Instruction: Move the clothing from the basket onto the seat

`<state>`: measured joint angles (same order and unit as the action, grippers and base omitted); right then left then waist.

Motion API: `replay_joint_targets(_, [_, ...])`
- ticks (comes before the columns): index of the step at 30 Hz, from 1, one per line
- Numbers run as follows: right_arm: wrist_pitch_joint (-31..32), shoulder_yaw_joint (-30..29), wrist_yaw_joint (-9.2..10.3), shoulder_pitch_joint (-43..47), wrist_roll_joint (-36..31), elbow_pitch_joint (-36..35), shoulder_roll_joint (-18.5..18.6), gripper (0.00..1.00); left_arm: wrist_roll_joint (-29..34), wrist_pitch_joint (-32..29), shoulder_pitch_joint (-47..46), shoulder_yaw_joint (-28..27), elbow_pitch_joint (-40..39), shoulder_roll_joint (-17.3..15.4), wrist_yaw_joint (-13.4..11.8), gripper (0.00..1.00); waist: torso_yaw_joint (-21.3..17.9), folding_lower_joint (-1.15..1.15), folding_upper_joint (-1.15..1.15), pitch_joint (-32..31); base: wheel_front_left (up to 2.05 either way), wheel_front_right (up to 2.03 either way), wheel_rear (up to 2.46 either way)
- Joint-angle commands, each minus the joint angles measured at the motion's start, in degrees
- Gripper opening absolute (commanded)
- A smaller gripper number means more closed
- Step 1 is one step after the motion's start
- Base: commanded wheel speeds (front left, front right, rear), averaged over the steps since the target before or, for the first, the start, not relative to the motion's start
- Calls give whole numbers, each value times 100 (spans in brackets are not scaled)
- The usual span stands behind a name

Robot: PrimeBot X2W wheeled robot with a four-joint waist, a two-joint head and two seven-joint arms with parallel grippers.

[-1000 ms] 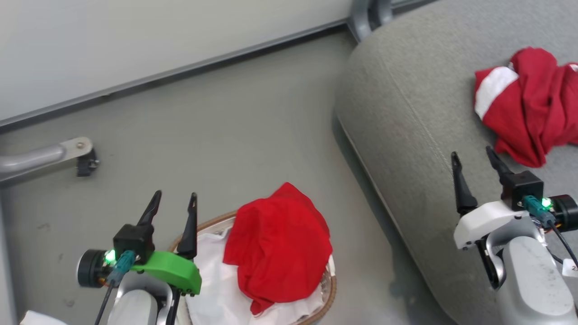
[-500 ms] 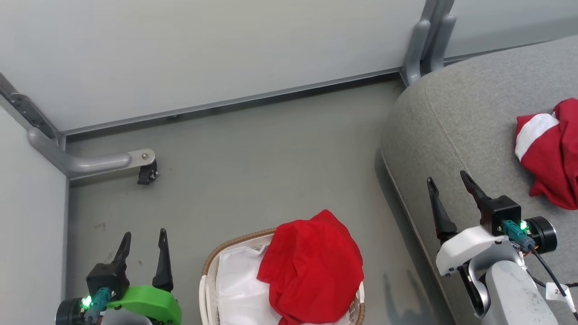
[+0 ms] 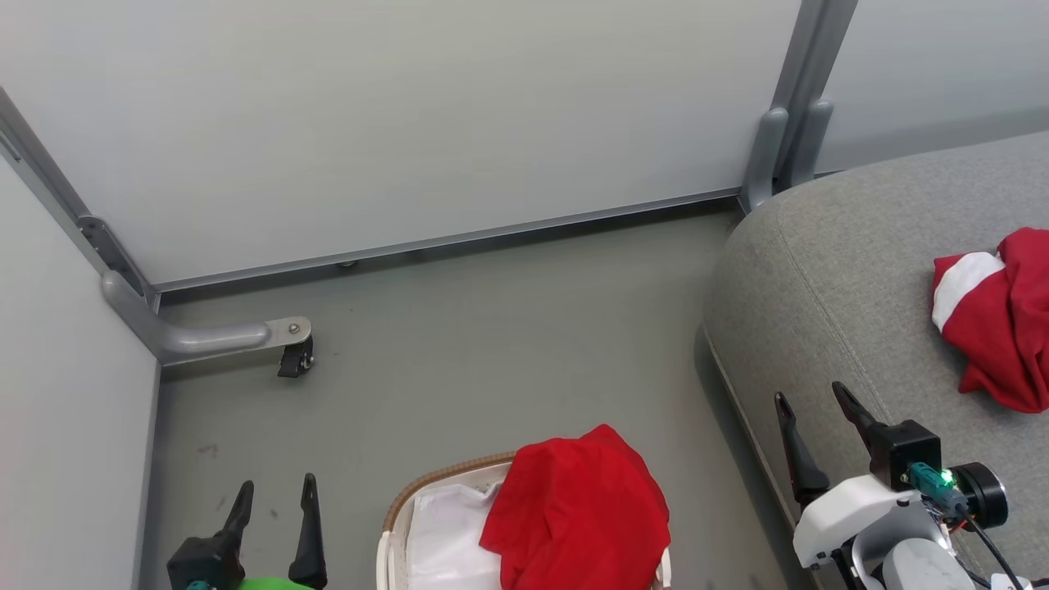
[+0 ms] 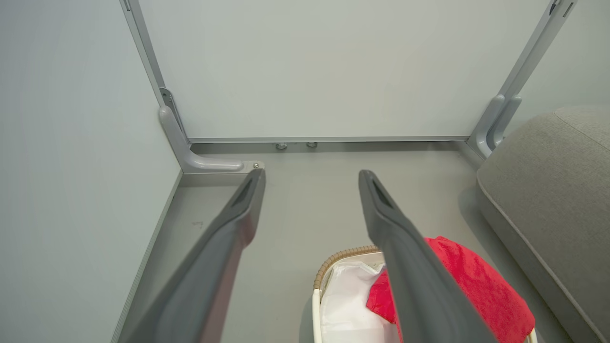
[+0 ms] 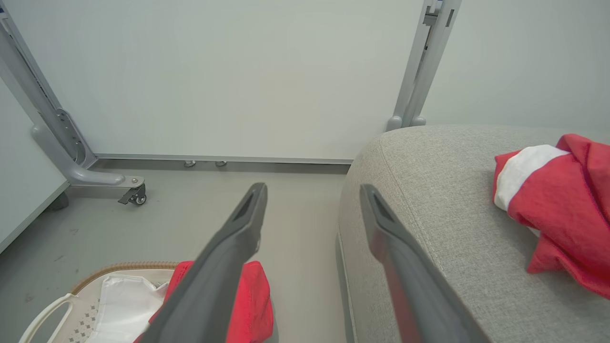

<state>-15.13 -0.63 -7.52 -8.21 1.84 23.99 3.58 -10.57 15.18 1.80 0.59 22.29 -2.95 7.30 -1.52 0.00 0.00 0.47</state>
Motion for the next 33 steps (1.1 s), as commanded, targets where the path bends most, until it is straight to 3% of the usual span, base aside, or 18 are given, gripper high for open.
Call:
replay_joint_targets(1, [-3, 26, 6, 69, 36, 8, 31, 100, -52, -5, 78, 47, -28, 2, 23, 100, -30, 0, 0, 2, 0, 0, 0])
replay_joint_targets(10, [-3, 214, 6, -209, 43, -81, 29, 100, -336, -5, -112, 529, 94, 0, 29, 100, -299, 0, 0, 331, 0, 0, 0])
replay_joint_targets(17, [-3, 513, 6, -836, 88, -371, -32, 100, -551, -5, -709, 1035, 348, -44, 29, 100, -817, 0, 0, 1228, 0, 0, 0])
replay_joint_targets(33, [-3, 1086, 6, -1971, 473, -1329, -66, 100, -1003, -5, -2512, 2335, 1202, -559, 27, 100, -1686, 0, 0, 3226, 0, 0, 0])
